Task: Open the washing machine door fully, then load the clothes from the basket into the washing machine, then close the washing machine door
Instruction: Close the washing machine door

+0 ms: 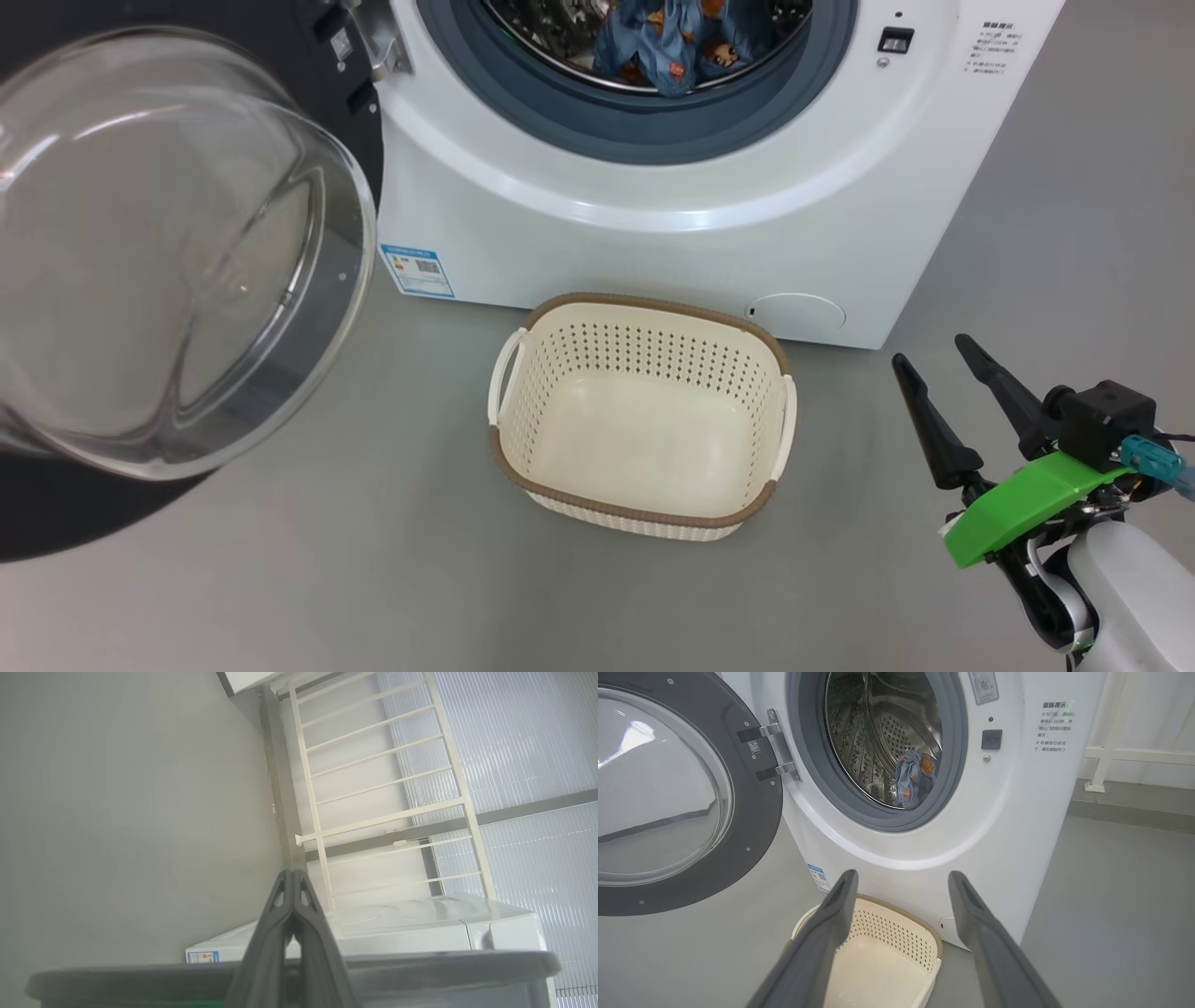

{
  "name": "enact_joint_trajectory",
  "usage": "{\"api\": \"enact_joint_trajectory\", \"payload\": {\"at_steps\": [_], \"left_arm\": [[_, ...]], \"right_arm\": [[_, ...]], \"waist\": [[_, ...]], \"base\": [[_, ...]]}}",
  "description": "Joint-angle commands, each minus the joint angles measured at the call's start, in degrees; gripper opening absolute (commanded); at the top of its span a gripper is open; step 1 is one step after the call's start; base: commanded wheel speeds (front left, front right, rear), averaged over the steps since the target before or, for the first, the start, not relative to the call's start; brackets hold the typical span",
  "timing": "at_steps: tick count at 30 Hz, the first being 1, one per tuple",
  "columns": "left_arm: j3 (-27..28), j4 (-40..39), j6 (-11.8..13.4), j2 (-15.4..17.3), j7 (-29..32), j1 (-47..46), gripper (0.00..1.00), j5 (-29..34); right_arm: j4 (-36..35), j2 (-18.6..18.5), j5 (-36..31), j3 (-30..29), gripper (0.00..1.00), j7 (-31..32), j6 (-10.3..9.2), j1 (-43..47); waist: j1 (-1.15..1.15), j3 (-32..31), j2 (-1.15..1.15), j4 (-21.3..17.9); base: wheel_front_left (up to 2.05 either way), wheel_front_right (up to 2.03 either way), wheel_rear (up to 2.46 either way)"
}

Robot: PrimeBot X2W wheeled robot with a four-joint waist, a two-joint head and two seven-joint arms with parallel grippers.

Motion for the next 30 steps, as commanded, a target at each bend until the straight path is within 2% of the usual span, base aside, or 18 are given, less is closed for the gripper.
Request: {"api": "enact_joint_trajectory", "payload": {"at_steps": [1, 8, 19, 24, 30], "left_arm": [[-1.5, -1.4, -0.4, 1.0, 3.7, 1.2, 0.00, -0.2], [-2.8, -3.1, -0.4, 1.3, 8.9, 3.6, 0.00, -0.2], [-5.6, -9.7, -0.3, 1.3, 21.5, 9.0, 0.00, -1.1], [-5.9, -14.6, 0.5, 1.0, 26.9, 11.8, 0.00, -2.6], [-6.3, -22.6, 2.7, 0.1, 33.5, 16.1, 0.00, -4.7]], "right_arm": [[-0.8, -0.2, 0.5, 0.7, 1.00, -0.4, 0.25, -0.2], [-0.2, 0.8, 0.8, 0.7, 1.00, -0.5, 0.25, 0.3], [0.3, 2.6, 1.1, 0.7, 1.00, -0.6, 0.25, 1.6], [0.1, 3.4, 1.2, 0.5, 1.00, -0.6, 0.25, 2.5], [0.0, 3.9, 1.5, 0.1, 1.00, -0.6, 0.25, 3.8]], "waist": [[0.00, -0.6, 0.00, 0.0], [0.00, -2.3, 0.00, 0.4], [0.00, -5.6, 0.00, 1.0], [0.00, -6.8, 0.00, 0.8], [0.00, -8.4, 0.00, 0.4]], "base": [[0.00, 0.00, 0.00], [0.00, 0.00, 0.00], [0.00, 0.00, 0.00], [0.00, 0.00, 0.00], [0.00, 0.00, 0.00]]}}
